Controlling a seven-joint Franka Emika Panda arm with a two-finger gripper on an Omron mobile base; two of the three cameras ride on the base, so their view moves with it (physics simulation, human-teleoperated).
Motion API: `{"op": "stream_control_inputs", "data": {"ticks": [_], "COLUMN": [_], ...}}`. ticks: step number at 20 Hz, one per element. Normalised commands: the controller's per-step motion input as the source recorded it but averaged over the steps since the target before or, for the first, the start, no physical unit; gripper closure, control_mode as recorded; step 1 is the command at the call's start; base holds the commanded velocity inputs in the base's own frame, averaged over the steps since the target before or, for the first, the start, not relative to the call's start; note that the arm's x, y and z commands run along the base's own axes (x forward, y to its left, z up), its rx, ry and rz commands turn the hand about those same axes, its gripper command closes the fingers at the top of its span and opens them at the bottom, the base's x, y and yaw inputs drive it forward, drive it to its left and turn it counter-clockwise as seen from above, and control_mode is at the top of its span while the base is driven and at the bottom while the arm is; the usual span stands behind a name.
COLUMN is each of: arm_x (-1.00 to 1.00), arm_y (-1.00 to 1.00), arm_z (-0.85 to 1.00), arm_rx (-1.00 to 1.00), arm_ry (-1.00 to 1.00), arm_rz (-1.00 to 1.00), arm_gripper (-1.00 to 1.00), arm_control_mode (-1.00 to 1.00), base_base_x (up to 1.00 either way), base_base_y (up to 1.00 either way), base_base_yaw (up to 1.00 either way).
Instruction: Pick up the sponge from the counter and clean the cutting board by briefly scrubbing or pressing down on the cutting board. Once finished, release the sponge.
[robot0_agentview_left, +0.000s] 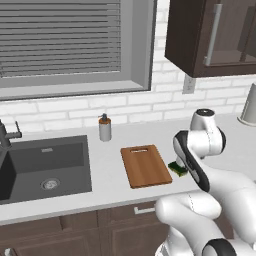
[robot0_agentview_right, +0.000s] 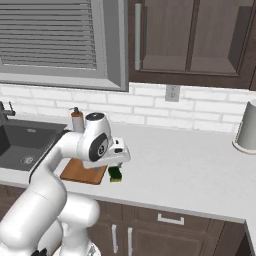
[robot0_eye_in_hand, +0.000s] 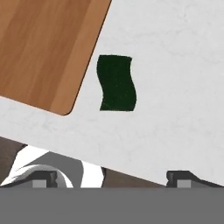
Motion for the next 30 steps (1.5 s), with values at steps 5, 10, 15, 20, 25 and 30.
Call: {"op": "stream_control_inputs", "data": {"ticks": [5,10,15,20,25,30], "arm_x": [-0.05,0.0,0.07,0.31,0.27,0.06], "arm_y": [-0.18,0.0,0.0,0.01,0.06,0.0], "arm_z": [-0.27,-0.29,-0.13,-0.06,-0.18,-0.22], "arm_rx": [0.05,0.08,0.07,0.03,0.0,0.0], "arm_ry": [-0.01,0.0,0.01,0.05,0.02,0.0], "arm_rz": [0.01,0.07,0.09,0.05,0.0,0.0], "arm_gripper": [-1.0,-1.0,-1.0,-1.0,-1.0,-1.0], "arm_control_mode": [-1.0,-1.0,-1.0,-1.0,-1.0,-1.0], "base_base_x": [0.0,0.0,0.0,0.0,0.0,0.0], "base_base_y": [0.0,0.0,0.0,0.0,0.0,0.0], "base_base_yaw": [0.0,0.0,0.0,0.0,0.0,0.0]}}
